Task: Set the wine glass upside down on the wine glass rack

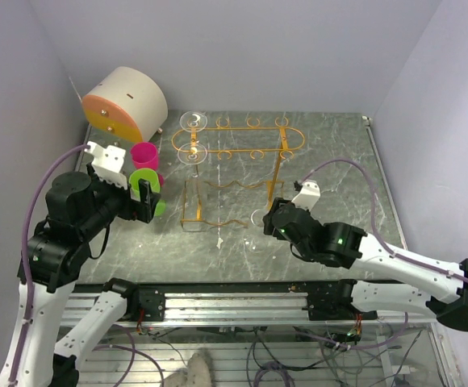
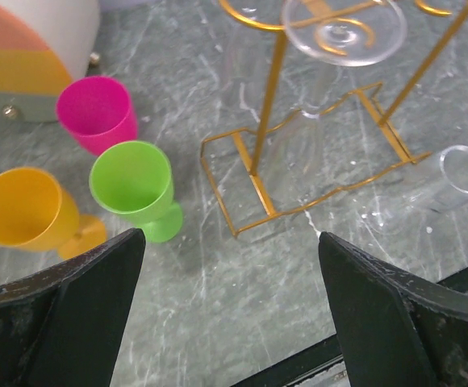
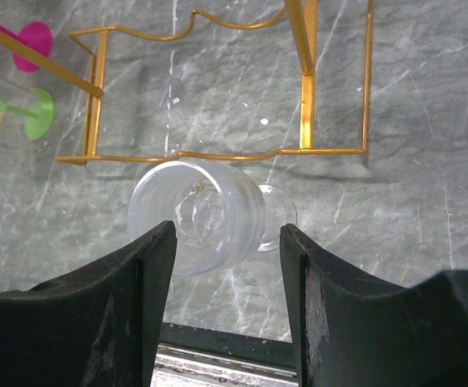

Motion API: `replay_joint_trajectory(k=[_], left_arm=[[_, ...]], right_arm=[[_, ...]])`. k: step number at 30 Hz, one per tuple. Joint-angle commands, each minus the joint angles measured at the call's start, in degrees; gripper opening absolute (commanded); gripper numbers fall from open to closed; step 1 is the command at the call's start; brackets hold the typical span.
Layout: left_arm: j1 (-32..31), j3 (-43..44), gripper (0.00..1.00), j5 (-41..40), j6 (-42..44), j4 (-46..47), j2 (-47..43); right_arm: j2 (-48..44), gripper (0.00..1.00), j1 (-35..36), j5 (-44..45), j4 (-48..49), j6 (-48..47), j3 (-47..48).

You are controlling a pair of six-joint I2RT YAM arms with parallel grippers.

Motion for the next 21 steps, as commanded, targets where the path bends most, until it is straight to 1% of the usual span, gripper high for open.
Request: replay_joint_trajectory(k=[1,4,9,13,18,21], left_arm=[[0.55,4.10,0.99,-9.58,-2.16,-5.28,-0.01],[1.90,5.19,0.99,-8.87,1.19,-6.18,-0.72],[7.29,6.85,0.99,-0.92,4.51,-8.27,-1.23],[10.17,8.38,1.00,3.35,4.40,-10.66,0.74],[10.76,8.30,0.98,4.70,4.25,-11.12,1.78],[10.76,8.33,0.98,5.71,4.39,-11.30,2.37]], right_arm=[[2.43,0.54,0.15,2.08,-1.94,2.29,2.95],[2.57,0.53,0.03,2.55,-2.51,2.65,3.13],[3.58,0.47,-1.01,1.18,-4.25,3.52,3.35],[5.46,0.45,-1.75,-0.52,-5.22,3.75,3.66],[7.55,0.45,-2.19,-2.14,-4.74,3.60,3.58],[7.96,0.41,-2.39,-2.66,-3.69,3.65,2.97]])
